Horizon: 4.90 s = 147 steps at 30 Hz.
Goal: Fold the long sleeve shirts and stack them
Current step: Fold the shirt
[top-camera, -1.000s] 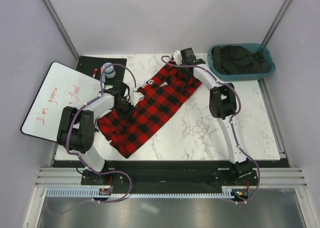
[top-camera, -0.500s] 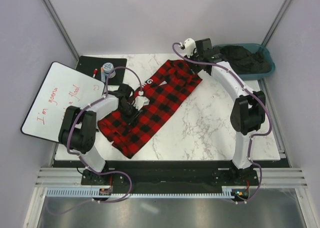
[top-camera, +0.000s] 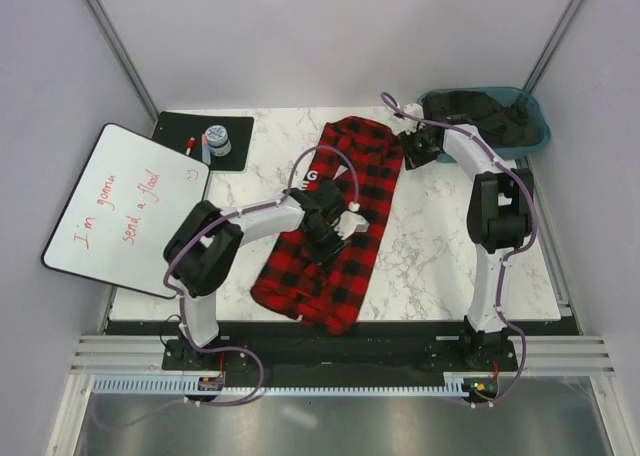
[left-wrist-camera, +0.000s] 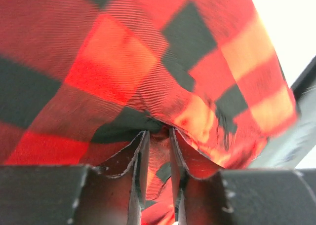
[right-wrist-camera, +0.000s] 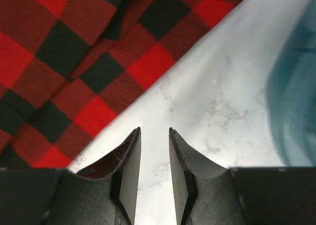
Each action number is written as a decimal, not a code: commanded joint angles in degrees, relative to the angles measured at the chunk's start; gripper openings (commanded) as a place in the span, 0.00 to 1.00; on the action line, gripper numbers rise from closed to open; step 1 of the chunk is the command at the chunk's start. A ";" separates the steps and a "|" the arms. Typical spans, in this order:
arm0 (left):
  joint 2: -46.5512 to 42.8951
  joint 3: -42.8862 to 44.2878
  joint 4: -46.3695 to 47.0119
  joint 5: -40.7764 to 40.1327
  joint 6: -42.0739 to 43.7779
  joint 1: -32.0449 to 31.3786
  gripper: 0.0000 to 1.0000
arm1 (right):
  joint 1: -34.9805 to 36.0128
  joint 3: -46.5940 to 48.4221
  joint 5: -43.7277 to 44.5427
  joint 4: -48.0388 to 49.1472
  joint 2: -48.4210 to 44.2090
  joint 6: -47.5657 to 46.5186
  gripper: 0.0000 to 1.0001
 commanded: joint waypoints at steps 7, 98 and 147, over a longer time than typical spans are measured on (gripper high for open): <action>-14.87 -4.15 10.86 18.47 -11.95 5.32 0.36 | 7.67 -0.45 -1.97 -0.07 2.89 3.48 0.34; -30.02 -43.98 30.64 20.06 80.43 8.78 0.80 | 24.99 -82.11 -23.49 20.05 -51.61 -86.80 0.91; -4.98 0.65 19.83 20.59 54.23 14.93 0.02 | 14.27 -44.93 -21.03 23.74 -29.46 -58.49 0.00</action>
